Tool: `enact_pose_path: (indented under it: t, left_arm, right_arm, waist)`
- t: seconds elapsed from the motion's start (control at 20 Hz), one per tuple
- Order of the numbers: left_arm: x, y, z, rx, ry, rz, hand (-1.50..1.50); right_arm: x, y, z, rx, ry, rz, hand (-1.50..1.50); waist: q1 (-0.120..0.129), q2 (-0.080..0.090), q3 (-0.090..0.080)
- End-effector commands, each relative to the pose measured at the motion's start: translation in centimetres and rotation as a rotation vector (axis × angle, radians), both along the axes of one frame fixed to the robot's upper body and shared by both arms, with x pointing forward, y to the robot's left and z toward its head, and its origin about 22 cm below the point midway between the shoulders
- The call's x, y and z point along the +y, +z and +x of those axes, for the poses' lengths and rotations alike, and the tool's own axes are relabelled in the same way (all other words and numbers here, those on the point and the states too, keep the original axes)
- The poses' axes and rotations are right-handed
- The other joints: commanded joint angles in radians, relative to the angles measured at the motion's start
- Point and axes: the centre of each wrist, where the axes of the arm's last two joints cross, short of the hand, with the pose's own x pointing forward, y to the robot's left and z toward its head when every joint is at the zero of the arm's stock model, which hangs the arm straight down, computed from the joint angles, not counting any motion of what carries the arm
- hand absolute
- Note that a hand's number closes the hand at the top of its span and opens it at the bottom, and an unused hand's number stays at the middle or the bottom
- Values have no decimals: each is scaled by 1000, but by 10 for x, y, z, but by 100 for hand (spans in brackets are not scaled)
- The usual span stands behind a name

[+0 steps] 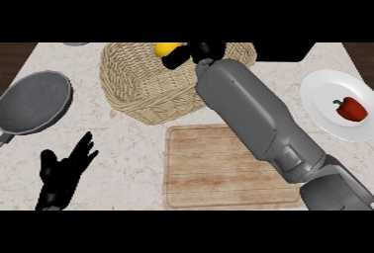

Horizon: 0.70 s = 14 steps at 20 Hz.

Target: Pick the lemon from the cutting board and place it in the basket

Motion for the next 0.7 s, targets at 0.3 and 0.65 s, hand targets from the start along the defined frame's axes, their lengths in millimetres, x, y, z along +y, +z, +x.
enact_pose_path:
  t: [0.3, 0.65]
  left_arm:
    - [30, -14, -1, 115, 33, -11, 0]
    - [9, -13, -6, 130, 53, 6, 0]
  right_arm:
    - [-37, 10, 18, -96, 7, 61, -150]
    - [-90, 30, 22, -95, -118, 205, -150]
  waist:
    - [-3, 8, -11]
    - [-30, -2, -11]
